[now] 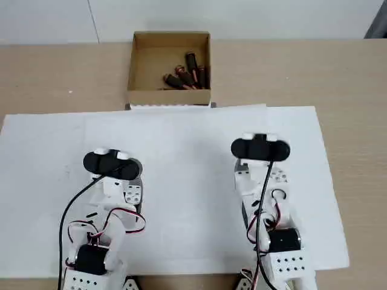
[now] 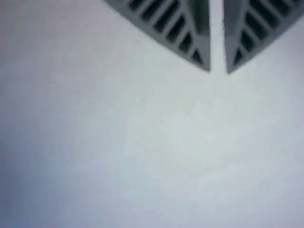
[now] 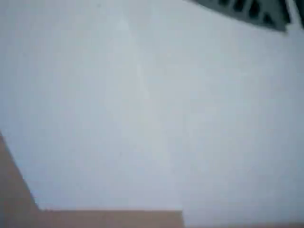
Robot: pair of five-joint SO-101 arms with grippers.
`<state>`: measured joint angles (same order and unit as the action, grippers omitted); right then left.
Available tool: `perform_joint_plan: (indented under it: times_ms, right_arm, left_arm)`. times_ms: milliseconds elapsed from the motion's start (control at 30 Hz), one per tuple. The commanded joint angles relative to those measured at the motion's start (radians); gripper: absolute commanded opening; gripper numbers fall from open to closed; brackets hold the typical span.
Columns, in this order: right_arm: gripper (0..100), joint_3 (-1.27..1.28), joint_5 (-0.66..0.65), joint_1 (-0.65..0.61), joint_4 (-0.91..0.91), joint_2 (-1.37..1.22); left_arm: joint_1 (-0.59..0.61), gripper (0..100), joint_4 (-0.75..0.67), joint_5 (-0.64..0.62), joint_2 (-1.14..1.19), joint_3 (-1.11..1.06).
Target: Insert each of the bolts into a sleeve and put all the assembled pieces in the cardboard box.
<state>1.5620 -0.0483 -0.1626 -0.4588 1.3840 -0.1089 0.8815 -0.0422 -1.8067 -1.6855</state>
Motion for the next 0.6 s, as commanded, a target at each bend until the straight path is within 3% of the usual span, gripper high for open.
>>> perform_joint_plan:
  times_ms: [0,133,567]
  right_arm:
    - [0.3,0.064,0.008,-0.001,0.027,0.082]
    - [0.3,0.132,0.011,0.001,0.001,0.186]
    - [0.6,0.127,0.072,0.002,-0.338,0.344]
  left_arm:
    - [-0.006,1,0.006,0.005,-0.011,0.004]
    - [-0.006,1,0.006,0.005,-0.011,0.004]
    - [-0.006,1,0.006,0.005,-0.011,0.004]
